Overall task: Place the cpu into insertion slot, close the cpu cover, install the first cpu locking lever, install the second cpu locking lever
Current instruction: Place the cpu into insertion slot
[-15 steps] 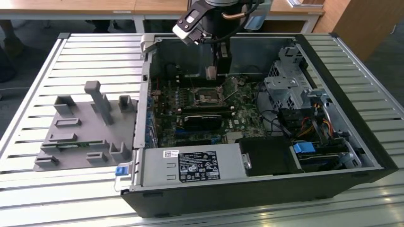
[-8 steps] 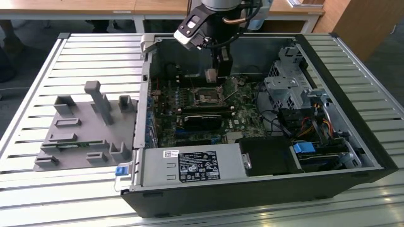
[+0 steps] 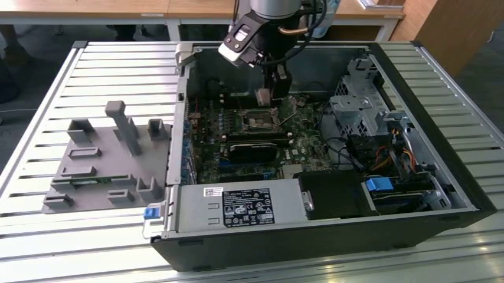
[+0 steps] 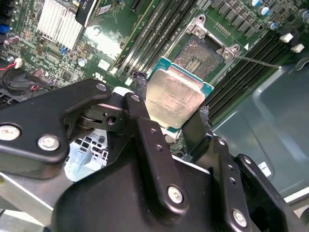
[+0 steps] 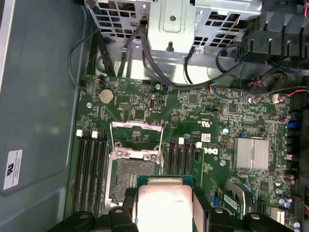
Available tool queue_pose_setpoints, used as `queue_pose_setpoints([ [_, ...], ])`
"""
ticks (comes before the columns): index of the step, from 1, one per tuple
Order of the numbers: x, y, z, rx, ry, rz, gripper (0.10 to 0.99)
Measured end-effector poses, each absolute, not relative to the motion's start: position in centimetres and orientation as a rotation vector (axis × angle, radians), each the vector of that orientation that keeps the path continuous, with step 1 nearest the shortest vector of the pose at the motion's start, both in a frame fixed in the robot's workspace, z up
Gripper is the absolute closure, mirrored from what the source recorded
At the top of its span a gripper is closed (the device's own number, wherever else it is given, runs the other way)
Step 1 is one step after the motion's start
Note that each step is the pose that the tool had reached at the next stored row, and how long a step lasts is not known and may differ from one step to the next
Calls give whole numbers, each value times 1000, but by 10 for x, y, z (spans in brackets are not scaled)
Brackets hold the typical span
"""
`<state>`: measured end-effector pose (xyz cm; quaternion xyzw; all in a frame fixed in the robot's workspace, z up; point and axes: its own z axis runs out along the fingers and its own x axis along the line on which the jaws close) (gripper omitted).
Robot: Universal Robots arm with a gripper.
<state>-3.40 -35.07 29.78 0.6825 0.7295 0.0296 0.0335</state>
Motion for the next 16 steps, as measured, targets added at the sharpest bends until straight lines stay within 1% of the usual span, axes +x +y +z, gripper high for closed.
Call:
queue_pose_setpoints([
  [16,-34,-350,289,2100,2244,90,545],
])
